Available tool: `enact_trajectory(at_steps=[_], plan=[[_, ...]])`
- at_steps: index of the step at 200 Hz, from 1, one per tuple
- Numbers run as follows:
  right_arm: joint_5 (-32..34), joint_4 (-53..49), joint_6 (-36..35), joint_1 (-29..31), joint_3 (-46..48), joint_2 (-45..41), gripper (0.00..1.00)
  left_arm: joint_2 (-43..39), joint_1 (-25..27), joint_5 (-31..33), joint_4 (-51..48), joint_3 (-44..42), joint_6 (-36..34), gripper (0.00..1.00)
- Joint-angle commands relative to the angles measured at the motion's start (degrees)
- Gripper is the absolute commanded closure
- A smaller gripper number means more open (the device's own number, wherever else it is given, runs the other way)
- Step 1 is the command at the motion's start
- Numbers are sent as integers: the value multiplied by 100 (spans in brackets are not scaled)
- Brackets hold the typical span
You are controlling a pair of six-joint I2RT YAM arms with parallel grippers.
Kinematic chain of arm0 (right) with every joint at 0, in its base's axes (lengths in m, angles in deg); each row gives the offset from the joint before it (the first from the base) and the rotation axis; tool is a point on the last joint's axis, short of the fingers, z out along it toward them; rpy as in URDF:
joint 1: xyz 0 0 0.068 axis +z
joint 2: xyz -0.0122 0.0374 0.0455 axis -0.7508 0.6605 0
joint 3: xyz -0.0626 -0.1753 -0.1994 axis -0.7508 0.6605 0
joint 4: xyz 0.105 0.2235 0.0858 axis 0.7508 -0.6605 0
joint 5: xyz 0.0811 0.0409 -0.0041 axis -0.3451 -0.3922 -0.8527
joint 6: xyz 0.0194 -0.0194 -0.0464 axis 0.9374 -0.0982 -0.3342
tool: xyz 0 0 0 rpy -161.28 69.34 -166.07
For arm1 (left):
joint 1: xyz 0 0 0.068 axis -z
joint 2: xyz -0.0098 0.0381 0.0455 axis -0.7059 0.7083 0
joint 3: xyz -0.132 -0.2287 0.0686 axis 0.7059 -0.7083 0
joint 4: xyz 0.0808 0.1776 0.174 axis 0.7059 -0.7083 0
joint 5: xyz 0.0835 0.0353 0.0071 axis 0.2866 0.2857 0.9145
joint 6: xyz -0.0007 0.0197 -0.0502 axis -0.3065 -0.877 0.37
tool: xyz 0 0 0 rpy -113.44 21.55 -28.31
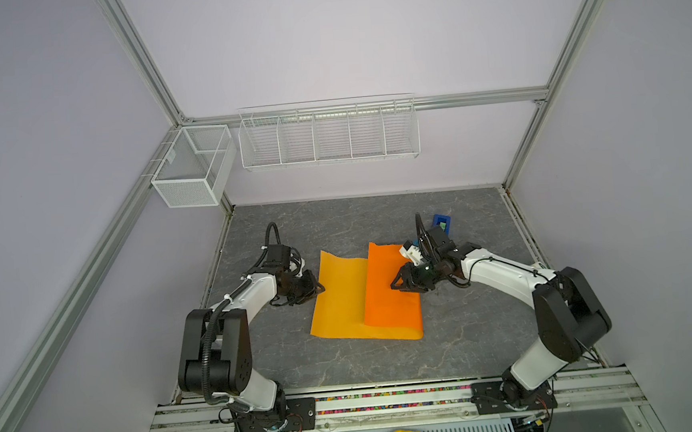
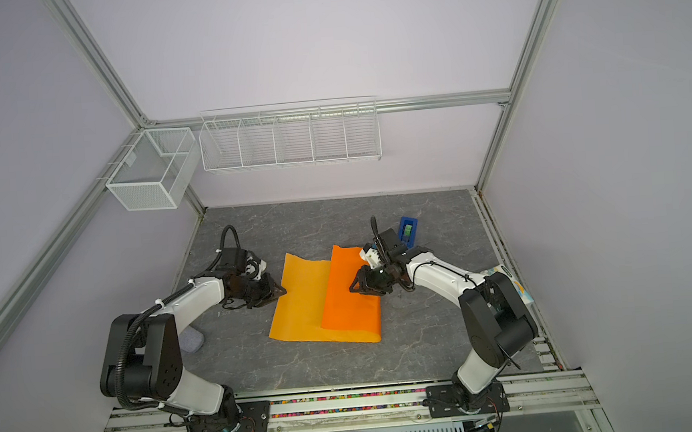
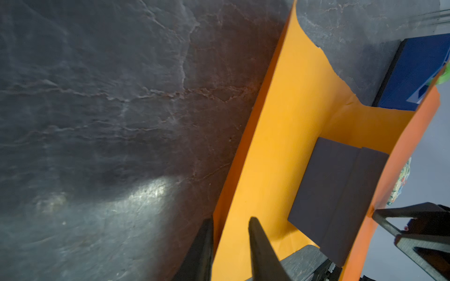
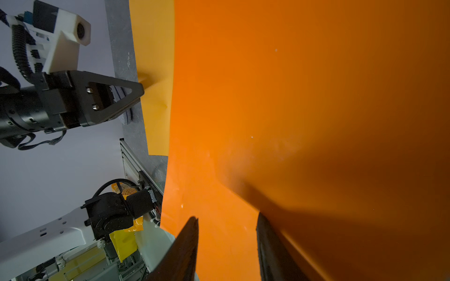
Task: Wrap the gift box in paper
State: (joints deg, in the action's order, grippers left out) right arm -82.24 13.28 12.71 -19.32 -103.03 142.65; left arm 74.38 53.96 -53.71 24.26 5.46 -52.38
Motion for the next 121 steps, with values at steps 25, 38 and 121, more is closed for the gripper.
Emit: enact_trajectory(at_steps=[25, 38, 121], plan=[[196, -410, -26, -2, 209, 103, 57, 178, 145, 203, -173, 235, -199, 74], [195, -405, -18, -4, 209, 108, 57, 206, 174, 306, -196, 282, -209, 73], [188, -425, -9, -1, 182, 100, 57, 305, 469, 753, -527, 689, -410, 82]])
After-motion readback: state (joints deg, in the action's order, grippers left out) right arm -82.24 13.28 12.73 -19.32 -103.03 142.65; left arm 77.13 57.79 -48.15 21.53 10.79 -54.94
